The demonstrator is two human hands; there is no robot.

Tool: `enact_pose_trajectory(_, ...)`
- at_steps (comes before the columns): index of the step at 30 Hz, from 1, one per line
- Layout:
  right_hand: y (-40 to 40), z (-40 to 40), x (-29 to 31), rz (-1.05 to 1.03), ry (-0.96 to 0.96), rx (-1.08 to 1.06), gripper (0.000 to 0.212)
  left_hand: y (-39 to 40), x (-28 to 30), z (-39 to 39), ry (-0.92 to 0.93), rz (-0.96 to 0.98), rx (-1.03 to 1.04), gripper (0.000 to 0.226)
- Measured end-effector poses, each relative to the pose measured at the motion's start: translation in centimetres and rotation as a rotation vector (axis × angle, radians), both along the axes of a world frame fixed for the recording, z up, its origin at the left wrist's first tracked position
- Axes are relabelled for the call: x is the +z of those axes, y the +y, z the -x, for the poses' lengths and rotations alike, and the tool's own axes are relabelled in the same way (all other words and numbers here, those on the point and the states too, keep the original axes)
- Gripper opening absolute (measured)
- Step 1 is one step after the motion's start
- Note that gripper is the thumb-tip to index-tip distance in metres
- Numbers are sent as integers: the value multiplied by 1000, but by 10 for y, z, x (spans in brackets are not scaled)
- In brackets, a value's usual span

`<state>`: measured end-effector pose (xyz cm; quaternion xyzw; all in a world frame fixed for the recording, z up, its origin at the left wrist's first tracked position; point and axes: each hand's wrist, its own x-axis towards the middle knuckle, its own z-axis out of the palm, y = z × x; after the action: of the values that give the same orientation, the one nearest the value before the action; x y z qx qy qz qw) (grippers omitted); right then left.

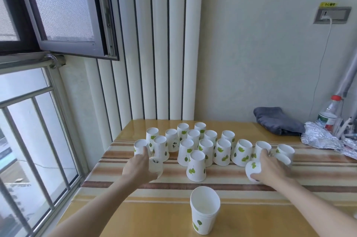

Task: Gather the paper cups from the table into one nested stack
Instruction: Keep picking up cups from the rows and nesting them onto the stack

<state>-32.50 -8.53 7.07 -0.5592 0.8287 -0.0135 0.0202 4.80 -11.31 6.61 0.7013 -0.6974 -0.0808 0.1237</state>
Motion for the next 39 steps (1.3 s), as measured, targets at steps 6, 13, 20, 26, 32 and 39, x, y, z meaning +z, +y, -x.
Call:
enact_pose_trajectory(6,30,6,17,231,-831,-248,80,53,36,18,1284,-190,26,60)
enact_pose_trajectory(13,80,-12,12,318,-1635,-202,47,95,30,72,1259,-203,-389,86)
enact_pose_trajectory(20,108,-33,23,445,-1423,32,74,101,4,81,883,-115,-465,81)
enact_pose_trajectory(26,107,-78,50,430,-1110,371,63,100,11,55,1042,-90,-430,74)
enact_pose_trajectory(32,96,-113,24,239,-952,536,77,74,22,1,1064,100,-145,42)
enact_pose_trajectory(39,45,-114,40,294,-977,365,64,21,26,-41,715,199,-33,51)
